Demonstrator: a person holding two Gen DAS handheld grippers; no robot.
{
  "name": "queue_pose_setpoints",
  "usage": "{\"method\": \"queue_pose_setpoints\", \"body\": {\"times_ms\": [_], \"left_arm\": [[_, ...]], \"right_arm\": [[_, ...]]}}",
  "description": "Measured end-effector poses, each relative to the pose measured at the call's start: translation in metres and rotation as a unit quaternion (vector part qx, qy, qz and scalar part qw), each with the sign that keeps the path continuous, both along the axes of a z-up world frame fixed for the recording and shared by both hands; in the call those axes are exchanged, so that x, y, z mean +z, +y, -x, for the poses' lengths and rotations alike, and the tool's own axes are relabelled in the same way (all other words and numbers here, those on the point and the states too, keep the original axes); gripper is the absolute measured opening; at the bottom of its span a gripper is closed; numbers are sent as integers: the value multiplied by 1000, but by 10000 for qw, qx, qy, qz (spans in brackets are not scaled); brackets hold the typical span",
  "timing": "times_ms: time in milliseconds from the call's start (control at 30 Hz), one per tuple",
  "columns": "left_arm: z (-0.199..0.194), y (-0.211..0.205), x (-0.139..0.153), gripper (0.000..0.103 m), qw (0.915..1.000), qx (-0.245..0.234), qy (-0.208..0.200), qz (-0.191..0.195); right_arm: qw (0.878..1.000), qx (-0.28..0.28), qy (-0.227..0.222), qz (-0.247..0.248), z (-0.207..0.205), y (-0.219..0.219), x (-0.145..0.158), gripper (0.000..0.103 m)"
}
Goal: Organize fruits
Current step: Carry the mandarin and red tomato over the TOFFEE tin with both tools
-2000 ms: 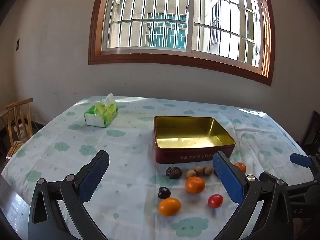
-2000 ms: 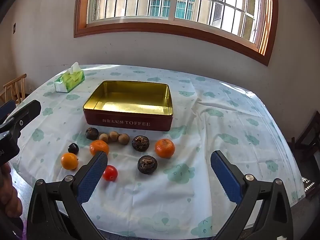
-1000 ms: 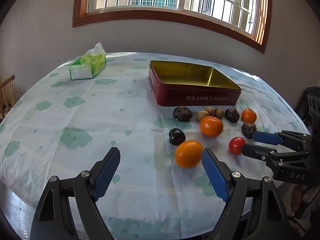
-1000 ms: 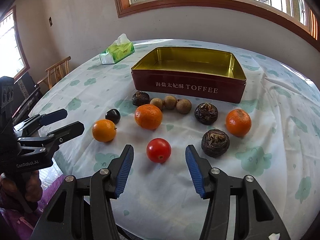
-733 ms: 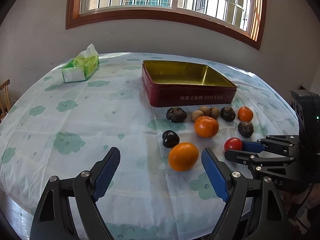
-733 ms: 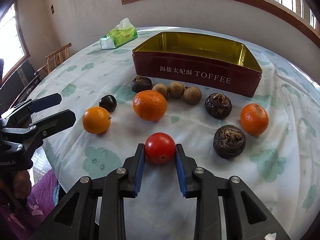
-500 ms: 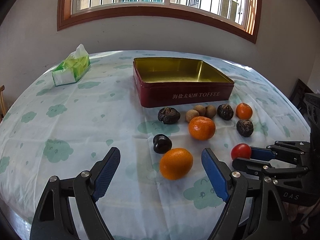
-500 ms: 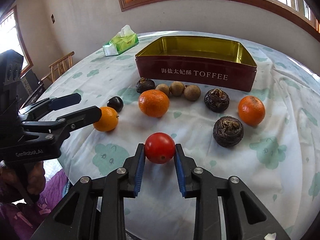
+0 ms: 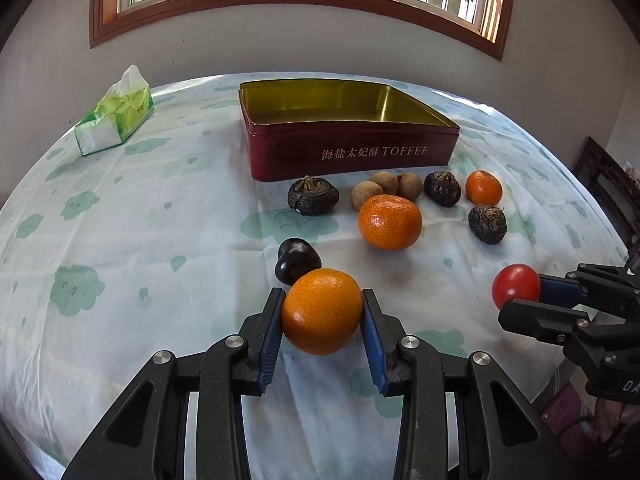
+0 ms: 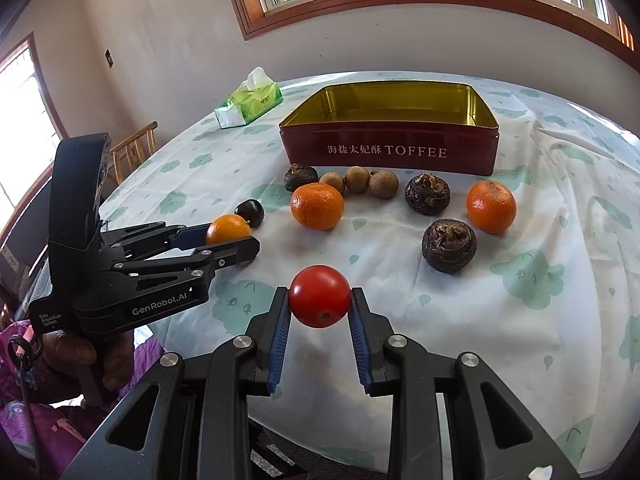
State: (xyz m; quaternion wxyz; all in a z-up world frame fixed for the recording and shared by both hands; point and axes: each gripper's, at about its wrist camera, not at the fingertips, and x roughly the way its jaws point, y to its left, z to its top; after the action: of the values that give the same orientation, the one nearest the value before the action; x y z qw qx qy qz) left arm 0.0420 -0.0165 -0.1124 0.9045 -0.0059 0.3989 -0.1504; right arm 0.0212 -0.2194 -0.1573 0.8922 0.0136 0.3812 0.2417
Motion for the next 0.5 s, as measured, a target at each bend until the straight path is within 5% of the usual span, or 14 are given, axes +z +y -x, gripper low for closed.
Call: {"method": "queue_pose_setpoints", "body": {"times_ms": [500], "left_arm": [[1,-9,60,38,9973,183,-697,-152]], "right_arm": [[9996,-92,-173,-191,-5,-11,16,27]]}}
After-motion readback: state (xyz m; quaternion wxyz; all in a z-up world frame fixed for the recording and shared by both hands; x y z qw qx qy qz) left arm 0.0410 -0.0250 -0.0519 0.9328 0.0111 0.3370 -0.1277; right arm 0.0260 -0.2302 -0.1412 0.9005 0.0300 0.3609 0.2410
